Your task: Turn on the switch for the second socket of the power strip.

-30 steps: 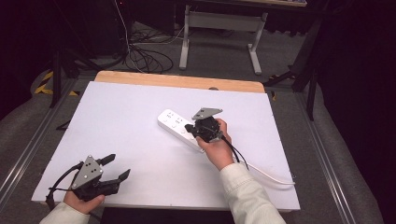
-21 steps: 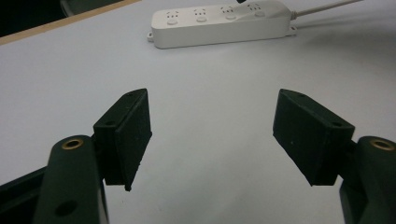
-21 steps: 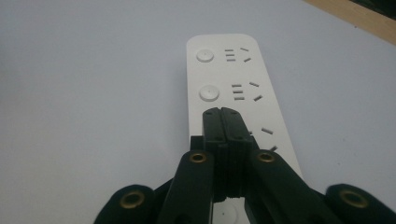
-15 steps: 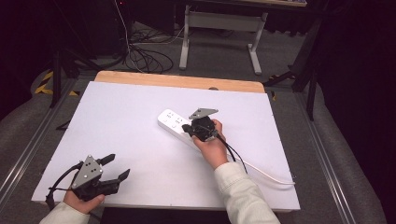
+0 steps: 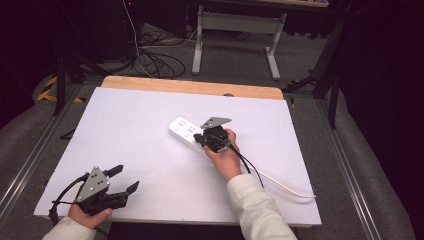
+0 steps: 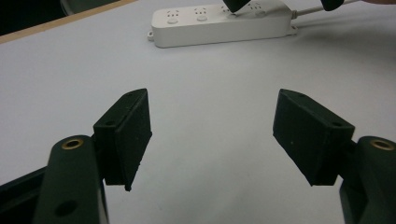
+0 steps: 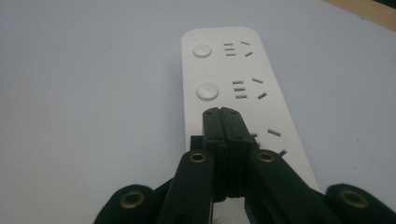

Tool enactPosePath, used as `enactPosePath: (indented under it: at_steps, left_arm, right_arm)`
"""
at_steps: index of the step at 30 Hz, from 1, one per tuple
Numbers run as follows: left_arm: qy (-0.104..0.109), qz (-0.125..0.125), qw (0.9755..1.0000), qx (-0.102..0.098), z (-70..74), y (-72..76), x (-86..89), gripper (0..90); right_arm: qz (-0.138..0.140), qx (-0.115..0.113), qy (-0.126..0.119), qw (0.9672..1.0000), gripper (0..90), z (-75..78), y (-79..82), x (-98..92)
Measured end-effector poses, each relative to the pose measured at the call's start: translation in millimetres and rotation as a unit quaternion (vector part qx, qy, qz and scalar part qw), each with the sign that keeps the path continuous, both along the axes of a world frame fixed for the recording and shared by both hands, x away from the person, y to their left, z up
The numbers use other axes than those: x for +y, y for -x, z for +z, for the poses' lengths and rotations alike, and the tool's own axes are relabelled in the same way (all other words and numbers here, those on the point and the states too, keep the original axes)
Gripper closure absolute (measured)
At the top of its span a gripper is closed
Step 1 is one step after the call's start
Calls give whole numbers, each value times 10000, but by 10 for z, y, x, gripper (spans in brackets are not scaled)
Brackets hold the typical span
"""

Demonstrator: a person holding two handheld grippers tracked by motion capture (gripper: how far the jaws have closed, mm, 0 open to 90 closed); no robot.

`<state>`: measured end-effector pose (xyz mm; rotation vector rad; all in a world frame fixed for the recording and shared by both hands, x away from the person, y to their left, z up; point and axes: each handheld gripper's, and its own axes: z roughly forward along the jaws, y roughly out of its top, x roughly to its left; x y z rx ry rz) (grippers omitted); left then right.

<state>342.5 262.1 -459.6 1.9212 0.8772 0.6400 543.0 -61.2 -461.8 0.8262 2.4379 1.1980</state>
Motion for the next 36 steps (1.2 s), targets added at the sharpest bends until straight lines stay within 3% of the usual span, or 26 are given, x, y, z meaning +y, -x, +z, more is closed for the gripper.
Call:
enactPosePath:
  at_steps: [13, 36]
  left_arm:
    - [3, -2, 10000, 11, -2, 2, -3, 282]
    - [-3, 0, 10000, 1, -4, 6, -9, 282]
  right_arm:
    - [18, -137, 110, 9998, 900, -32, 12, 31]
    - [-15, -181, 212, 9996, 900, -43, 32, 54]
